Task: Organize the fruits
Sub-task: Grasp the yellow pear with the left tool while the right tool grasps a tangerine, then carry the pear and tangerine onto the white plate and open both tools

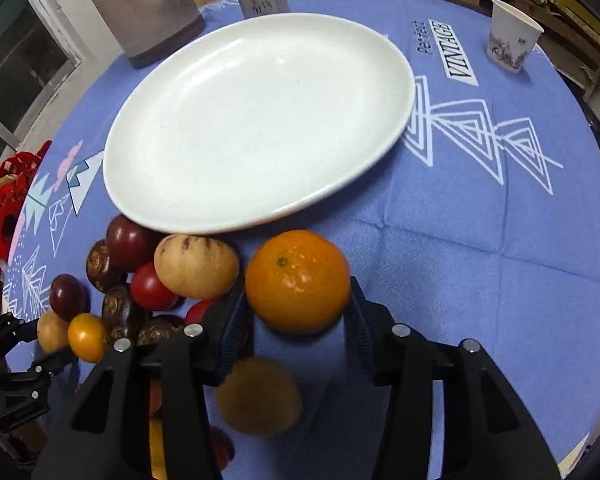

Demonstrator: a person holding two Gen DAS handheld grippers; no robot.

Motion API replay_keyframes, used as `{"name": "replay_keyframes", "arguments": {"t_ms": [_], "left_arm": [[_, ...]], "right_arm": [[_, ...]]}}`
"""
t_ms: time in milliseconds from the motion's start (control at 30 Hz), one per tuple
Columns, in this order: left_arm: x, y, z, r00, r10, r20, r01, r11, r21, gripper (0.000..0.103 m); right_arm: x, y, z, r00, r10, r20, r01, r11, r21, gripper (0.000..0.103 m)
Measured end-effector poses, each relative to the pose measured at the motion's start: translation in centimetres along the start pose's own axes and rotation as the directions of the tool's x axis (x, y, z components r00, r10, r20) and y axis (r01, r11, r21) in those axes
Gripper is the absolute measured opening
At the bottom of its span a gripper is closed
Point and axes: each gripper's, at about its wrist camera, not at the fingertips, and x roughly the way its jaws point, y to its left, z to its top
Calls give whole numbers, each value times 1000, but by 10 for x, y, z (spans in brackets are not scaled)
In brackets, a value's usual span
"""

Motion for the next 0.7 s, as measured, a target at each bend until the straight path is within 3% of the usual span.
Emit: {"name": "replay_keyframes", "arguments": {"t_ms": [133,400,500,700], "left_arm": [[-5,4,2,1000,-2,5,2,1000,-31,46],[-26,5,13,999,12,49,-11,1000,-6,46],[-39,3,28,995,19,95,-21,1000,23,46],[-42,-13,91,987,-47,153,38,997,62,46]], "right_arm": [[-21,-8,-6,998,58,26,-59,998,38,45],[-61,-18,-17,989,126,72,-132,989,73,46],[-74,-14,-8,982,157,107,-165,983,76,46],[-69,4,34,977,157,144,-163,986,27,46]]}}
